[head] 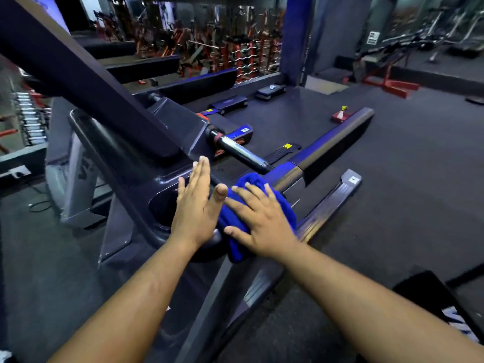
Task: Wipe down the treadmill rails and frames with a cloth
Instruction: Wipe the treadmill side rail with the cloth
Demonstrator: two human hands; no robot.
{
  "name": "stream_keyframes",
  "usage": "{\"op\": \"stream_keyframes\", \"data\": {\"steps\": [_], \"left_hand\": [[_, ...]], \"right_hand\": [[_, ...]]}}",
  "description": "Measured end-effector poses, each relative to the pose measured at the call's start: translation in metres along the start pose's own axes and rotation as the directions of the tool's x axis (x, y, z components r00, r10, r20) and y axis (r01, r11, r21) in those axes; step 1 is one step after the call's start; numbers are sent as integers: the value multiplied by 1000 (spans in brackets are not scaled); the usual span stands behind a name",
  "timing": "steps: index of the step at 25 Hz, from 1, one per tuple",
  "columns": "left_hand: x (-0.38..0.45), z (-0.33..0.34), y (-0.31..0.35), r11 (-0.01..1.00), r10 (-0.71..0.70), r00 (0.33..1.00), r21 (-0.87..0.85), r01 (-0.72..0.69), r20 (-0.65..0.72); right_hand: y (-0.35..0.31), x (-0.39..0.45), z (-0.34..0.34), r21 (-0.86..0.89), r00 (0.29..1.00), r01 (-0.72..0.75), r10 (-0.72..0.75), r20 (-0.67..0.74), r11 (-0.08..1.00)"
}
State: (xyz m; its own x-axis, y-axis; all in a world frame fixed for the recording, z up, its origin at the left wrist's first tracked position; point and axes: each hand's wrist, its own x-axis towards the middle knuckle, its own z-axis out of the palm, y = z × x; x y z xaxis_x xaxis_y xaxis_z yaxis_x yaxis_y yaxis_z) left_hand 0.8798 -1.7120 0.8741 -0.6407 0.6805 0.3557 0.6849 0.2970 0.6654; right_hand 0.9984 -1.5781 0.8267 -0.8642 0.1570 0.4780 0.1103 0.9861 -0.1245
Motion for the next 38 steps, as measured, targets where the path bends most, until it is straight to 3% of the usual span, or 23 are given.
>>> {"op": "stream_keyframes", "data": {"steps": [2, 4, 5, 7, 9, 12, 14, 16, 17, 18, 21, 23, 24, 26, 28, 30, 32, 35, 36, 38], "left_hand": [[1, 2, 1, 997, 21, 999, 71, -23, 31], [3, 2, 3, 999, 6, 999, 50, -8, 38], [3, 1, 3, 1000, 0, 999, -10, 0, 38], [3, -2, 2, 986, -15, 1000, -165, 16, 5], [2, -6, 0, 962, -32, 999, -270, 32, 4], [-2, -9, -4, 970, -5, 999, -244, 16, 43], [-3, -8, -4, 993, 37, 995, -113, -27, 90], [-4, -3, -3, 993, 90, 988, 58, -98, 128], [-4, 0, -2, 982, 113, 982, 133, -134, 152], [-4, 2, -1, 971, 124, 977, 183, -155, 171], [7, 7, 6, 955, 55, 978, 274, -110, 200], [19, 18, 18, 911, 18, 971, 396, -114, 239], [24, 26, 24, 878, 15, 964, 457, -139, 266], [38, 50, 37, 832, 7, 950, 526, -178, 311], [56, 76, 51, 807, -15, 941, 559, -189, 339], [76, 100, 62, 778, -33, 935, 596, -198, 353], [97, 118, 71, 764, -40, 938, 615, -194, 345], [126, 148, 86, 743, -33, 934, 633, -215, 356], [136, 160, 92, 732, -42, 927, 643, -226, 374], [158, 183, 102, 717, -72, 914, 657, -231, 400]], "right_hand": [[53, 18, -7, -22, 979, -203, 202, -23, 979], [72, 41, -15, -20, 870, -493, 493, -17, 870], [59, 43, -9, -17, 824, -566, 565, -26, 824], [1, 33, 4, 23, 855, -515, 515, -62, 857], [-52, 7, 8, 92, 939, -328, 335, -71, 940], [-21, -1, 6, 26, 997, -72, 73, -36, 997], [33, 21, -2, 10, 979, -199, 199, -42, 980], [56, 36, -6, 64, 877, -475, 478, -43, 878], [46, 36, -1, 77, 836, -543, 547, -48, 836], [28, 32, 4, 82, 845, -528, 533, -52, 845], [-9, 5, 9, 160, 970, -220, 233, -72, 962], [29, 4, 6, 123, 995, -67, 76, -72, 990], [59, 11, 5, 105, 993, -85, 93, -74, 991], [133, 29, -2, 103, 954, -279, 288, -84, 955], [198, 46, -10, 152, 869, -480, 492, -52, 864], [219, 58, -10, 161, 812, -569, 581, -45, 807], [211, 53, -5, 187, 882, -445, 465, -74, 876], [244, 35, -6, 145, 989, -135, 143, -45, 980], [277, 42, -9, 123, 990, -120, 128, -55, 985], [348, 69, -17, 141, 952, -283, 296, -82, 949]]}}
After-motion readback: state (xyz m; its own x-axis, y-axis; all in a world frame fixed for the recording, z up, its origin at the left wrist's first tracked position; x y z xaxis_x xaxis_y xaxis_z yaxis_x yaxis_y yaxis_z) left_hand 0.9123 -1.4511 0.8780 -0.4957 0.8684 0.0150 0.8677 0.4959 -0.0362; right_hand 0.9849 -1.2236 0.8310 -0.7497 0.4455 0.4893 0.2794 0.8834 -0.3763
